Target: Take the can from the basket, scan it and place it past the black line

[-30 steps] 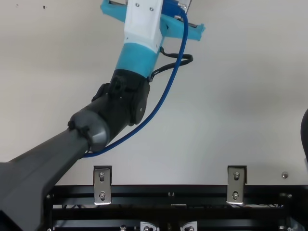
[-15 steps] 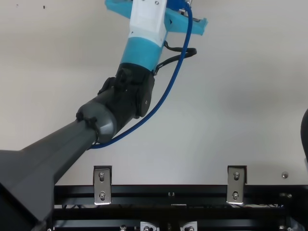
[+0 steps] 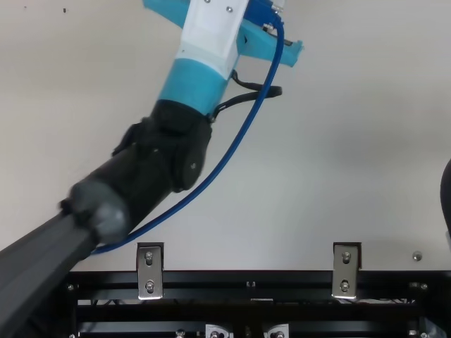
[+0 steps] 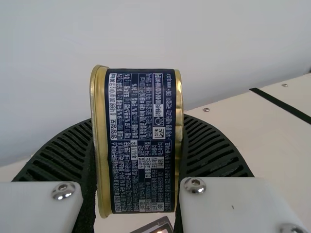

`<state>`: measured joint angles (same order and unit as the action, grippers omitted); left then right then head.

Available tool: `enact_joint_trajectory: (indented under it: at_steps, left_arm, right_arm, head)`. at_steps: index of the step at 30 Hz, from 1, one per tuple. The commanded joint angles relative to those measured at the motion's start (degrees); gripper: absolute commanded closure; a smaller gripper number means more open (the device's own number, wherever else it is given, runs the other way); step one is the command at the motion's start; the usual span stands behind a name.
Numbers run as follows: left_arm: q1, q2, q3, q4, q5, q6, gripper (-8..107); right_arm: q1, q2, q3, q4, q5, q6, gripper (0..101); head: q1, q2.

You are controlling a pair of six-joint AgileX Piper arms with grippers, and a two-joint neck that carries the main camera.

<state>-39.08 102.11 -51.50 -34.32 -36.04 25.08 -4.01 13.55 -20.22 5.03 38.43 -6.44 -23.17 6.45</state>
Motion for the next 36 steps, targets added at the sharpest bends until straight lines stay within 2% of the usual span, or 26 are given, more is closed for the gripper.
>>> enact_joint_trajectory:
  at_steps: [1, 14, 23, 36]
  left_arm:
    - [0.35, -3.60, 0.02, 0.44, 3.17, 2.42, 89]
    - [2.34, -15.10, 0.26, 10.38, 16.76, 5.97, 89]
    - [3.78, -19.43, -0.83, 19.39, 23.77, 1.76, 89]
    - [1.54, -23.54, -0.61, 34.32, 30.39, -6.66, 89]
  right_arm:
    - [0.00, 0.00, 0.00, 0.00, 0.00, 0.00, 0]
    - [0.00, 0.00, 0.00, 0.00, 0.00, 0.00, 0]
    - [0.00, 0.00, 0.00, 0.00, 0.00, 0.00, 0]
    - [0.00, 0.00, 0.00, 0.00, 0.00, 0.00, 0]
  head:
    - [-1.83, -0.93]
    - [-1.83, -0.93]
    - [-1.83, -0.93]
    - [-1.83, -0.93]
